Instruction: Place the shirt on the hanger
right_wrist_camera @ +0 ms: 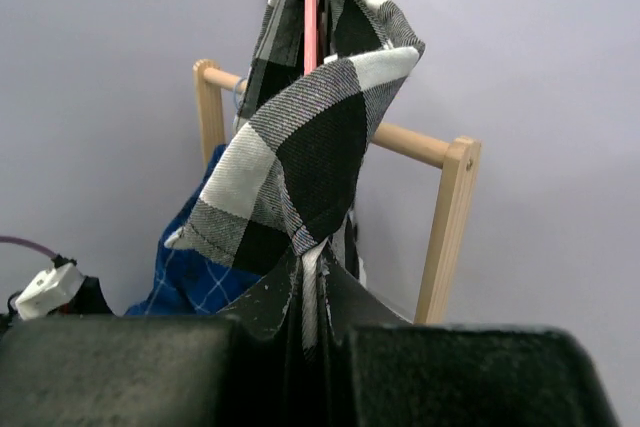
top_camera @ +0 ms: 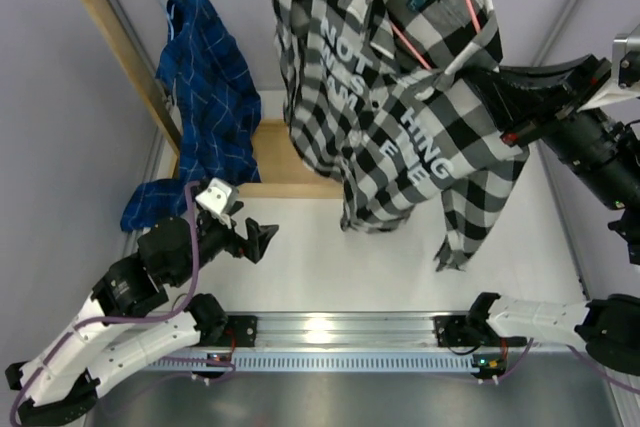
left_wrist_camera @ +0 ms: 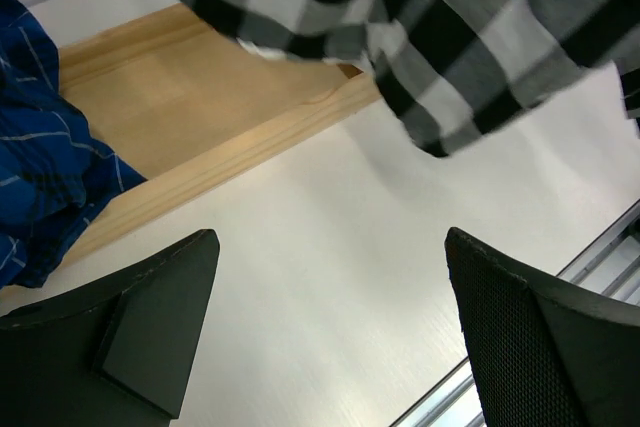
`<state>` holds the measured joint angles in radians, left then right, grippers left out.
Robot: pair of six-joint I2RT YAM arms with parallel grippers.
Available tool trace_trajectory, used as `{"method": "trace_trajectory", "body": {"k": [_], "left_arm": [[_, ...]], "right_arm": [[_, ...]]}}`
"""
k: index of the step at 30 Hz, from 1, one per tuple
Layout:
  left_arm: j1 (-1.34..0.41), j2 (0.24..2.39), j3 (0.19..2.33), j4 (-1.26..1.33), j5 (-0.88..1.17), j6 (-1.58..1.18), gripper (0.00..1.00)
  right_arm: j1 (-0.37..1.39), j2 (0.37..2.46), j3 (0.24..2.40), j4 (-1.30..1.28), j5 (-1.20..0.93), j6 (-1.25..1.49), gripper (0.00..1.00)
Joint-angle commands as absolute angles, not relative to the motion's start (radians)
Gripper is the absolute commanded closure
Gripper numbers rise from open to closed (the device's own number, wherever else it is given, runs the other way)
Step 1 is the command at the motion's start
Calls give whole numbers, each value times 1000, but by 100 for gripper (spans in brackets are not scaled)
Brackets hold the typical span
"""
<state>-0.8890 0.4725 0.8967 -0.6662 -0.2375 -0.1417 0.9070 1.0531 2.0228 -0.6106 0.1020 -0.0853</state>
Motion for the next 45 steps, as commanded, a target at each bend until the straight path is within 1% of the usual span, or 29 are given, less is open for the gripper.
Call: {"method": "trace_trajectory", "body": {"k": [1,2,4,5,7,8,10,11,14,17,18,19,23,25,30,33,35,36,39,43,45], "left_arm": [[-890,434,859,-577,-239,-176,2],[-890,436,854,-569,-224,-179,2],[-888,439,851,-571,-183,-176,2],[-888,436,850,-572,-175,-176,2],[-888,414,844,-571,-173,-179,2],[-887,407,839,-571,-173,-179,2],[-887,382,835,-568,-176,-178,2],[-887,376,833,-568,-182,-179,2],[-884,354,822,-565,-186,-187,2],[-874,351,815,-563,-181,-193,2],[-868,353,815,-561,-179,-193,2],[-864,354,813,-560,-179,-193,2],[-827,368,813,-561,-189,-196,2],[-787,371,815,-561,-235,-206,2],[-635,353,808,-560,-345,-238,2],[-554,319,796,-545,-336,-244,2],[-520,298,785,-535,-301,-241,2],[-514,295,785,-534,-295,-239,2],[-509,293,782,-534,-296,-245,2],[-509,291,779,-532,-276,-248,2],[-511,291,779,-534,-259,-249,2]], "right_arm": [[913,1062,1979,-304,62,-141,100],[913,1055,1888,-245,43,-126,100],[913,1013,1775,-187,8,-103,100],[913,968,1632,-110,6,-75,100],[913,918,1481,-16,5,-40,100],[913,895,1344,39,-24,-8,100],[913,835,1225,153,-41,41,100],[913,819,1127,190,-44,73,100],[913,782,999,291,-35,119,100],[913,814,966,324,-9,140,100],[913,828,966,325,-5,144,100],[913,850,971,325,61,152,100],[914,952,1028,359,188,213,100],[913,1012,1058,383,254,230,100],[914,1224,1302,299,365,196,100],[914,1301,1400,284,393,193,100],[916,1339,1452,273,448,199,100],[916,1351,1468,256,504,201,100],[917,1413,1531,229,583,206,100],[920,1534,1696,76,607,248,100],[931,1563,1733,45,643,258,100]]}}
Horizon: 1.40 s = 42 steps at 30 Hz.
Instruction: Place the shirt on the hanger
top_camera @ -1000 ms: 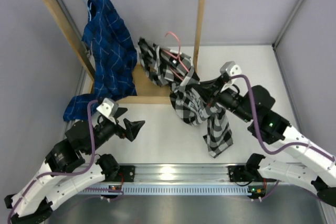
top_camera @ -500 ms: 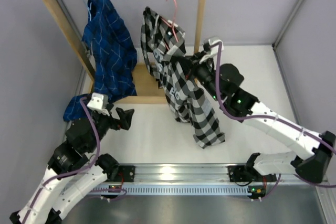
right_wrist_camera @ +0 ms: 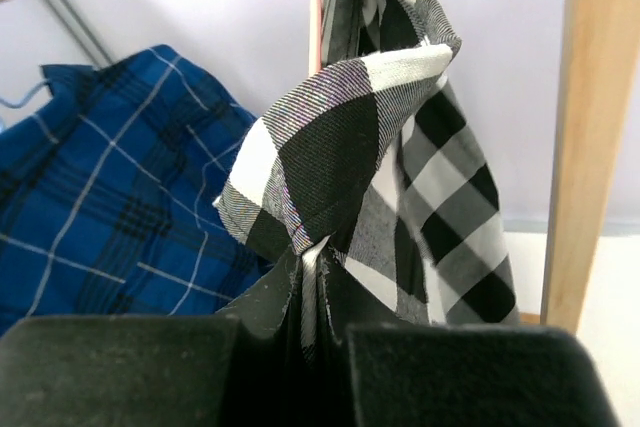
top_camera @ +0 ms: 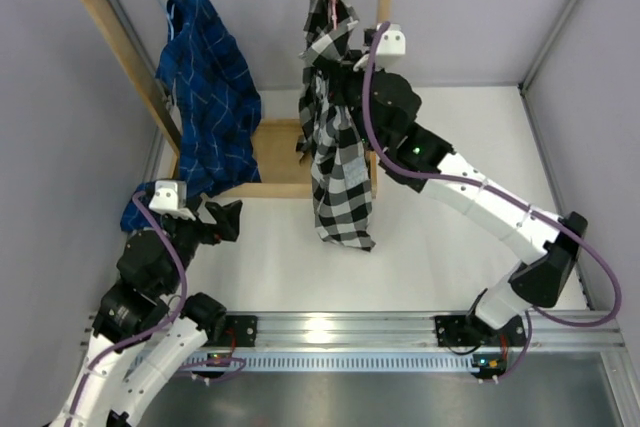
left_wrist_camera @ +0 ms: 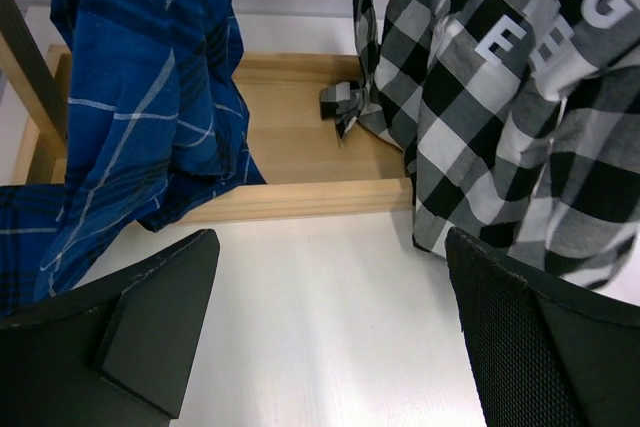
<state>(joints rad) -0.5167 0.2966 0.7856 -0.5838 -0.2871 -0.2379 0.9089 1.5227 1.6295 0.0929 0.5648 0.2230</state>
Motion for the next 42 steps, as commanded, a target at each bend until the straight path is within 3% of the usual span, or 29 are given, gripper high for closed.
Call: {"method": "trace_trajectory", "body": {"k": [1,14,17,19,20,22,23,24,30,32,36,42], "left_arm": [[-511,291,779,-534,-256,-249,2],[-466,340,772,-486,-5,-227,2],[-443,356,775,-486,26,-227,2],[-437,359,772,-488,23,-227,2],[-434,362,772,-488,15,-222,2],[-436,364,767,-491,-43,-225,2],[-434,362,765,-491,-58,-225,2],[-436,354,764,-491,-60,-224,2],[-434,356,770,-495,-81,-221,2],[-434,353,770,-500,-103,-219,2],[-427,376,772,-502,-182,-216,2],[-241,459,785,-522,-106,-213,2]], "right_arm": [[952,1574,1741,40,659,270,100],[1115,1741,1890,2,933,348,100],[1118,1714,1852,20,920,382,78],[1121,1692,1838,32,876,377,76],[1126,1684,1844,22,864,364,70],[1140,1657,1827,2,861,336,37],[1144,1602,1800,2,853,331,3],[1146,1567,1767,2,797,330,1],[1144,1260,1513,-157,666,200,1],[1144,1125,1375,-211,724,123,1],[1112,875,1017,-222,1061,33,1],[994,507,821,-411,988,72,1]]}}
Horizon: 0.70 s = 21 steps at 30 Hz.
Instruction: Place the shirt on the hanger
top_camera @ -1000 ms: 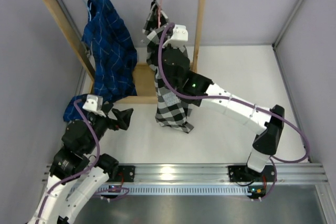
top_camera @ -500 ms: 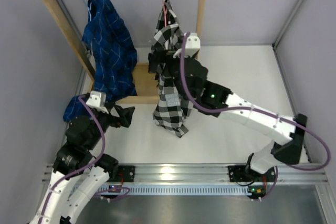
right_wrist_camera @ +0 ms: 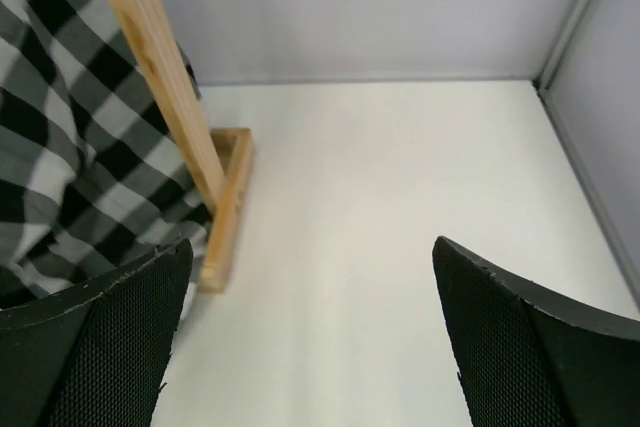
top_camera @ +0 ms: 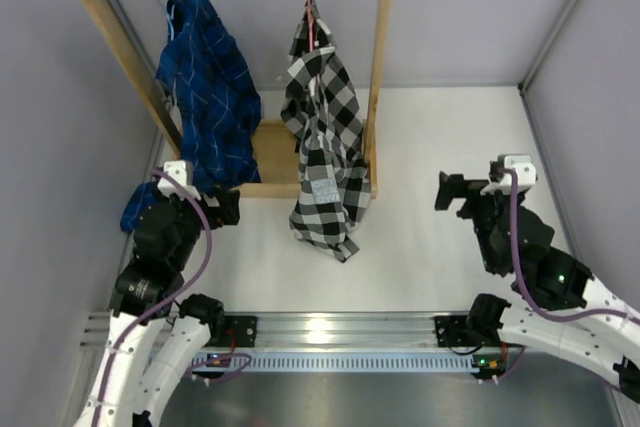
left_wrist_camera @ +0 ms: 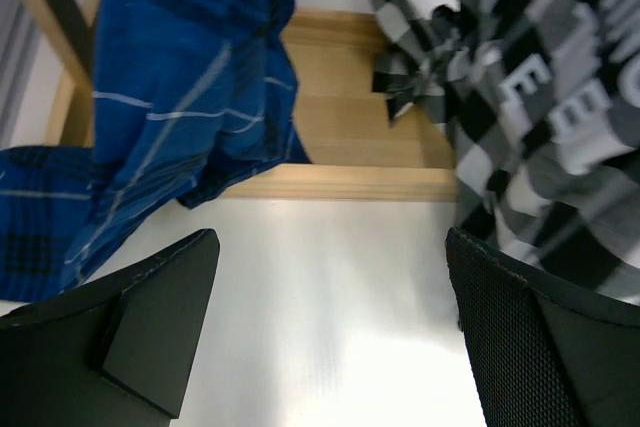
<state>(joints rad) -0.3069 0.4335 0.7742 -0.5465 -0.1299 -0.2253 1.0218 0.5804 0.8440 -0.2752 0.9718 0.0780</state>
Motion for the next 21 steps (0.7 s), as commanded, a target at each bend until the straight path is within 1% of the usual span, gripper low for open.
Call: {"method": "trace_trajectory", "body": {"k": [1,4,5,6,10,13,21], "left_arm": [[-215,453,782,-522,-104,-213,2],[-209,408,752,-520,-165,-201,2],[-209,391,743,-522,-226,-201,2],[-209,350,732,-522,-244,-198,2],[-209,259,677,-496,-252,-172,2],[-209,256,676,-495,-247,-170,2],[-209,290,680,-495,-209,-170,2]], "right_arm": [[991,462,815,-499,983,101,1],[989,416,816,-619,992,162,1],[991,407,818,-624,997,173,1],[989,402,822,-629,988,176,1],[989,405,839,-641,1006,176,1],[989,419,851,-663,1042,201,1],[989,400,844,-670,1052,224,1]]}}
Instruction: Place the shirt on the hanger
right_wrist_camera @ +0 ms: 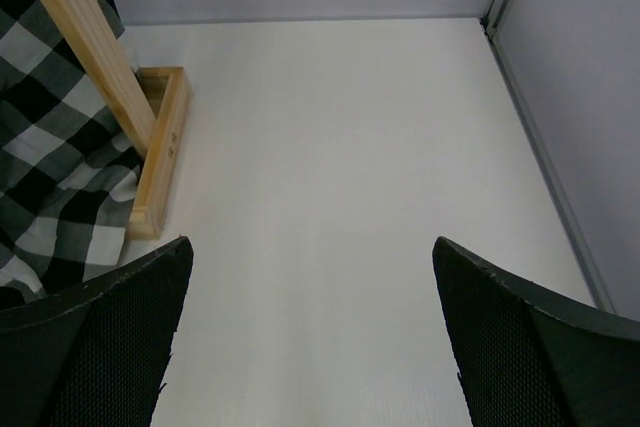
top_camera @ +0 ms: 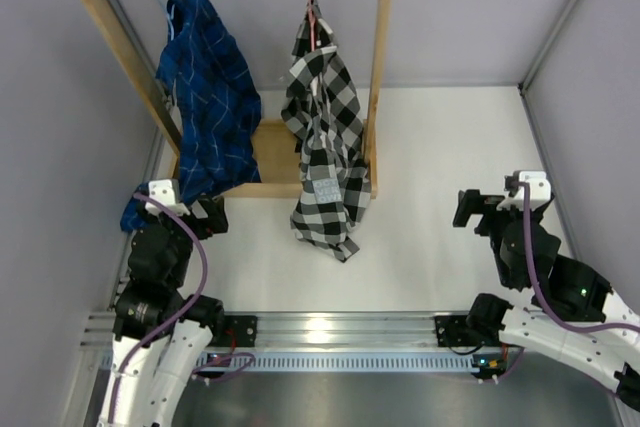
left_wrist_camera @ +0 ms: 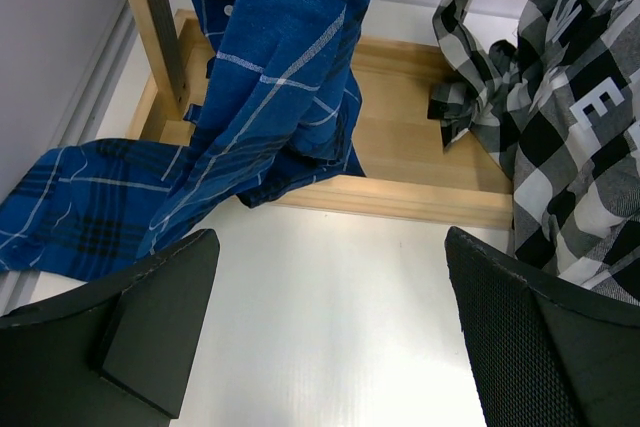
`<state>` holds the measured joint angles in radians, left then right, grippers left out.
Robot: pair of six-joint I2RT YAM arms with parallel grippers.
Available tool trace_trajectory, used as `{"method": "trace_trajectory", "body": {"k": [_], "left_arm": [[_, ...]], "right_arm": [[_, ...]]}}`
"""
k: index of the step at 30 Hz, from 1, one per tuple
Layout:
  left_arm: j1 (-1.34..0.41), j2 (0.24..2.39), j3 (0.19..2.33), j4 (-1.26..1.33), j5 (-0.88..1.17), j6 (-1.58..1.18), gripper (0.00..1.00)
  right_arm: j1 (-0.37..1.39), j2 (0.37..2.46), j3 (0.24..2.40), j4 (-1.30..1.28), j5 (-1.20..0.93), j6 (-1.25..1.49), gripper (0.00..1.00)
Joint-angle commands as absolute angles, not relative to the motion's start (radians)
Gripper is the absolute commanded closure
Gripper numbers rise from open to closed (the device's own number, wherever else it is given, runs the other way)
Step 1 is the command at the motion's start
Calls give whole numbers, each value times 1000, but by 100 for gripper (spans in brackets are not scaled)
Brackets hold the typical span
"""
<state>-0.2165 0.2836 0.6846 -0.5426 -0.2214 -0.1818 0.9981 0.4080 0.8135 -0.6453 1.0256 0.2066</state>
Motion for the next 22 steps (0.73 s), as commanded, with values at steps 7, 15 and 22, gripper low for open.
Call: {"method": "trace_trajectory", "body": {"k": [7,15,22], "left_arm": [[-209,288,678,-495,-210,-173,2],[-209,291,678,-491,-201,-173,2],[-209,293,676,-489,-196,-172,2]], "right_arm": [[989,414,838,-670,1054,232,1],[991,422,822,-670,1065,253,1],[989,428,822,-669,1071,255,1]]}}
